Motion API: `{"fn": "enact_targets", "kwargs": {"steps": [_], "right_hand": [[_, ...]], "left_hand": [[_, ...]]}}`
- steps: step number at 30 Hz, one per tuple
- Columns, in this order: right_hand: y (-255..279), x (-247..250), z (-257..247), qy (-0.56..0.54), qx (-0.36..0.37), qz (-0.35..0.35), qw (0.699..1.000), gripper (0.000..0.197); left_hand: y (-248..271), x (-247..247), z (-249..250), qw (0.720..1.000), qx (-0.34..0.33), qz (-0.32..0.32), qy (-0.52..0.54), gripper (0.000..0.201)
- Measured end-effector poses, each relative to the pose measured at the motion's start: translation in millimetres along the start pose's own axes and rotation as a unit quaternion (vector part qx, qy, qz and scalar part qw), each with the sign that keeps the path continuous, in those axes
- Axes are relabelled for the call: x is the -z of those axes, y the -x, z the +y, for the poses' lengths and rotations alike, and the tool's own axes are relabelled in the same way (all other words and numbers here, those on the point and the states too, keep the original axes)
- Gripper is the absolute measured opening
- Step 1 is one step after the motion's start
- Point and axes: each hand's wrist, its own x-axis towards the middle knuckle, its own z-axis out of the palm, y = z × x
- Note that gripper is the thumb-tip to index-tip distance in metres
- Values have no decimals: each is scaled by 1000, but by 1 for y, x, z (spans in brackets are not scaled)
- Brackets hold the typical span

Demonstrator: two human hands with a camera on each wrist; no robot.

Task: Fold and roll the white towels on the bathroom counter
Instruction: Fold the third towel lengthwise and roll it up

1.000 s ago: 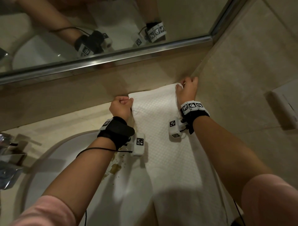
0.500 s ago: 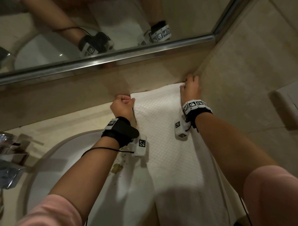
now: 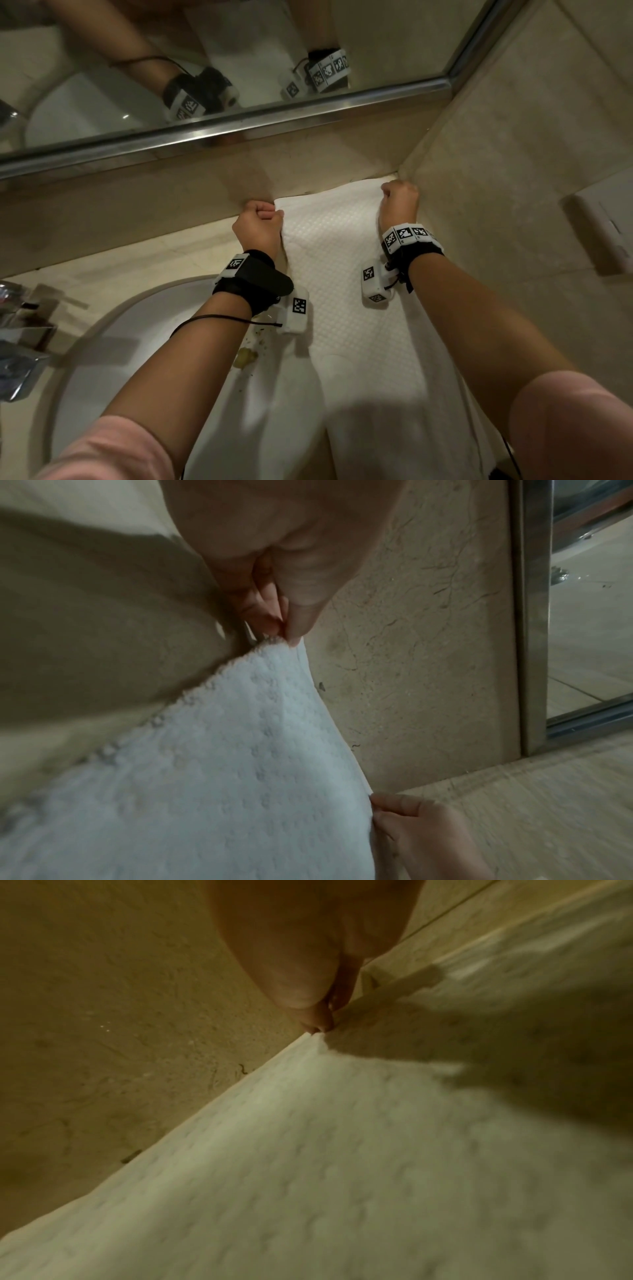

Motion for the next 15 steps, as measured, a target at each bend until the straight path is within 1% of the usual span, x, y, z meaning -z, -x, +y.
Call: {"fn": "enact_targets", "kwargs": {"steps": [2, 5, 9, 11, 15], "right_hand": [[3, 0, -3, 28, 3, -1, 1000, 36], [8, 2, -8, 23, -14, -5, 1000, 37], [14, -2, -9, -38, -40, 2, 998, 43], [16, -1, -10, -79, -45, 11, 996, 39], [15, 7, -9, -123, -28, 26, 992, 33]], "left_hand": [[0, 0, 0, 1000, 3, -6, 2, 17], [0, 0, 2, 1000, 5, -10, -7, 18], [-1, 0, 3, 1000, 6, -17, -16, 16], [-2, 0, 3, 1000, 8, -17, -15, 16], [-3, -2, 2, 1000, 12, -16, -10, 14]]}}
